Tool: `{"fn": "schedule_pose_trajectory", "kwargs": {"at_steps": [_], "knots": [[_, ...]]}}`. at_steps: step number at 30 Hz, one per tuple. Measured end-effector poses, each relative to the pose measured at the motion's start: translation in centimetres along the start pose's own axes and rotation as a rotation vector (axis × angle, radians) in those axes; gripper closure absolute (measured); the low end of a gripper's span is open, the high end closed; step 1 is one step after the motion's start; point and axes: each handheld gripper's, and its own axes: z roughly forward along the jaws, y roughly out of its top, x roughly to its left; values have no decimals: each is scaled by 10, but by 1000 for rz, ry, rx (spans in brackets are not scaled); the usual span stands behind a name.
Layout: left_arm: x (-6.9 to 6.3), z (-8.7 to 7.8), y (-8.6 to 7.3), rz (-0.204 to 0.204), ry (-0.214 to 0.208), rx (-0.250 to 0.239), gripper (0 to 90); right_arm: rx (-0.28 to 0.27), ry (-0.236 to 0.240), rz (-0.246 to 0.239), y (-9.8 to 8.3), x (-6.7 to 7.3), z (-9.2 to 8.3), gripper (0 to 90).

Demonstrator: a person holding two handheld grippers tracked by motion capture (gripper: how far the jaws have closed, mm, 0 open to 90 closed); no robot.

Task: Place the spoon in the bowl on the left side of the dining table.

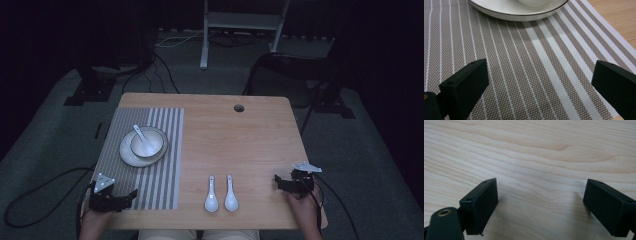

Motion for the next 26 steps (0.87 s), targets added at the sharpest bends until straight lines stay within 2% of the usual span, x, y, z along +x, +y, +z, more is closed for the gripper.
{"fn": "schedule_pose_trajectory", "kwargs": {"at_steps": [6, 11, 17, 26], "knots": [[8, -2, -8, -25, 9, 3, 13, 0, 0, 0, 0, 0, 0, 119], [12, -3, -14, -14, 23, 0, 13, 0, 0, 0, 0, 0, 0, 119], [16, -4, -19, -28, 14, -2, 13, 0, 0, 0, 0, 0, 0, 119], [18, -8, -26, -36, 26, -3, 13, 1, 0, 0, 0, 0, 0, 119]]}}
